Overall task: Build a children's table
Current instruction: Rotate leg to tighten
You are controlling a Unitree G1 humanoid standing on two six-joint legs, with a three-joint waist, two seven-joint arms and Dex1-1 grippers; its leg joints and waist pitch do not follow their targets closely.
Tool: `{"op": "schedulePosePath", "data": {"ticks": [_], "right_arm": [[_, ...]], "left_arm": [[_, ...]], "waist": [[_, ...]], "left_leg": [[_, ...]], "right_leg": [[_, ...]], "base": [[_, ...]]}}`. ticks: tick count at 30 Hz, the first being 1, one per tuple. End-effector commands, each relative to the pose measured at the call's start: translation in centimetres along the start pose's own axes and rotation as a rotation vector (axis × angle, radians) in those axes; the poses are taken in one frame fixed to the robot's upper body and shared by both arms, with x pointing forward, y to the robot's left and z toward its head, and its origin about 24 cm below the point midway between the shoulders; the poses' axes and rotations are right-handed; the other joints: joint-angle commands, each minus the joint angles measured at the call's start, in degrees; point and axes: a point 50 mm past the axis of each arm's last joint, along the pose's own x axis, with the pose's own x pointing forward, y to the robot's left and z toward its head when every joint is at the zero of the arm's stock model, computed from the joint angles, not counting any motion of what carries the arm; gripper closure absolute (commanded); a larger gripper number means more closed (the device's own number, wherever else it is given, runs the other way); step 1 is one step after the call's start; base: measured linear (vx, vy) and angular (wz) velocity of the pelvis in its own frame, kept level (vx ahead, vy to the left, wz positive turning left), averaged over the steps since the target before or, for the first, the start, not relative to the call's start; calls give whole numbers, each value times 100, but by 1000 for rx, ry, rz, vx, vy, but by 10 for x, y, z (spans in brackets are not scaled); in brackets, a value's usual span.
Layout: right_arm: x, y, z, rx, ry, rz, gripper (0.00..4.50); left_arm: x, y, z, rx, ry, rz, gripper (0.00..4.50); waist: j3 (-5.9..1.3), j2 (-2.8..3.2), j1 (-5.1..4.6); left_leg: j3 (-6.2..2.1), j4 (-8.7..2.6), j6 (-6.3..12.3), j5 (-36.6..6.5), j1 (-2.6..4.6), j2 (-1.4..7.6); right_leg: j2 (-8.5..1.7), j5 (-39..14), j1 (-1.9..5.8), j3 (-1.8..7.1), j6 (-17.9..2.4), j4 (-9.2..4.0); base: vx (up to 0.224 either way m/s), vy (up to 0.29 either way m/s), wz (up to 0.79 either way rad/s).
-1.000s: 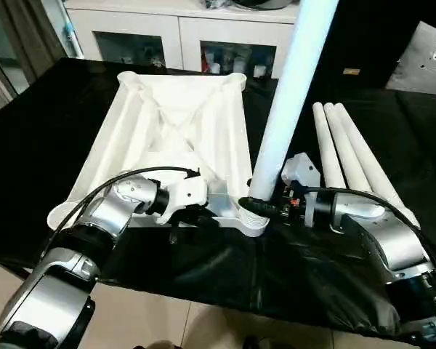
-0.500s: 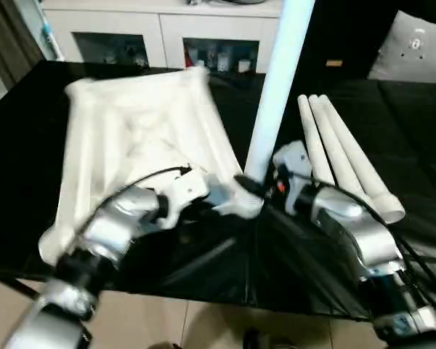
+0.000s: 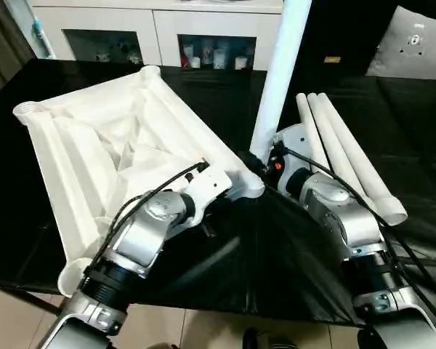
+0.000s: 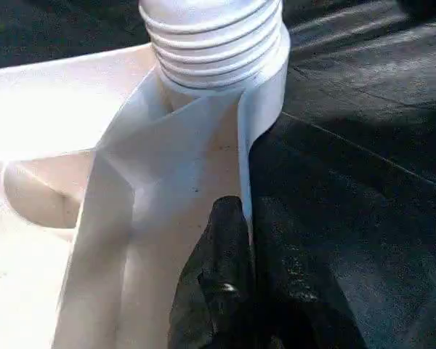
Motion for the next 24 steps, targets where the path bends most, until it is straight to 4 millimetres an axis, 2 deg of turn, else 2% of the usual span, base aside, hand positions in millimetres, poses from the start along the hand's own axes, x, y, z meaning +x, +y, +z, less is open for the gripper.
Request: {"op": "schedulePosePath", "data": {"ticks": [1,2,3,4,6,7,9,10,11,13,15,17,19,20,22,23,24], "right_arm": [[-13,0,-78,106,345,-64,262],[-13,0,-78,117,334,-70,262],[-13,0,-78,117,334,-70,227],[-13,-1,-77,125,322,-76,227],[-14,-3,-75,133,304,-81,192],[-14,-3,-75,136,296,-80,188],[-17,-6,-72,133,271,-81,172],[-17,-6,-72,133,269,-81,159],[-20,-8,-71,124,256,-83,148],[-25,-11,-69,110,229,-80,137],[-30,-12,-65,108,184,-59,104],[-35,-12,-61,113,146,-27,100],[-41,-11,-56,101,107,14,84],[-47,-12,-54,81,95,33,64],[-51,-14,-53,65,97,43,64],[-52,-15,-52,59,97,48,42],[-55,-16,-51,45,96,52,31]], "left_arm": [[2,-2,16,70,-54,2,450],[1,1,15,65,-55,22,450],[1,1,15,65,-55,22,450],[0,3,15,57,-56,33,450],[0,4,15,51,-60,35,450],[0,5,15,52,-62,35,450],[-1,7,13,50,-62,32,450],[-1,8,12,50,-61,32,450],[-2,9,11,55,-59,32,450],[-3,12,8,79,-51,34,450],[-4,15,6,84,-47,34,450],[-4,16,5,82,-47,26,450],[-5,17,4,84,-42,6,450],[-7,18,3,92,-36,-8,450],[-7,19,1,98,-32,-22,450],[-8,19,0,102,-30,-28,450],[-9,20,-1,109,-25,-39,450]], "waist": [[-259,45,57],[-258,56,63],[-254,51,61],[-251,52,65],[-249,58,71],[-260,50,82],[-295,55,120],[-291,51,118],[-297,53,129],[-313,67,147],[-331,48,206],[-342,63,242],[-356,60,267],[-358,78,270],[-397,74,270],[-433,80,268],[-426,83,264]], "left_leg": [[-125,-408,530,-1010,-99,349],[-125,-410,531,-1021,-96,350],[-122,-411,529,-1048,-97,351],[-127,-415,510,-1092,-96,352],[-125,-414,485,-1162,-77,349],[-127,-410,470,-1145,-78,348],[-122,-390,474,-945,-73,363],[-121,-392,531,-783,-102,361],[-112,-380,595,-710,-103,352],[-101,-359,655,-653,-102,345],[-86,-343,721,-549,-105,333],[-83,-335,782,-436,-110,331],[-87,-319,847,-289,-129,333],[-86,-299,905,-237,-140,322],[-99,-268,952,-56,-176,309],[-110,-233,1017,159,-203,309],[-105,-211,1123,253,-223,295]], "right_leg": [[-550,-1824,277,331,-1182,-359],[-553,-1872,278,326,-1165,-363],[-553,-1917,276,326,-1153,-370],[-556,-2031,278,320,-1119,-377],[-558,-2221,258,315,-1062,-405],[-559,-2237,267,315,-1037,-405],[-562,-1881,275,325,-1101,-361],[-543,-1563,291,318,-1185,-320],[-549,-1455,296,314,-1212,-313],[-557,-1461,301,316,-1223,-316],[-552,-1417,314,312,-1190,-306],[-552,-1335,321,311,-1196,-291],[-545,-1168,341,303,-1193,-265],[-541,-1094,332,296,-1211,-264],[-539,-850,363,285,-1251,-212],[-538,-535,362,283,-1315,-154],[-524,-409,342,262,-1341,-154]], "base": [[0,0,0],[0,0,0],[0,0,0],[0,0,0],[0,0,0],[0,0,0],[0,0,0],[0,0,0],[0,0,0],[0,0,0],[0,0,0],[0,0,0],[0,0,0],[0,0,0],[0,0,0],[0,0,0],[0,0,0]]}}
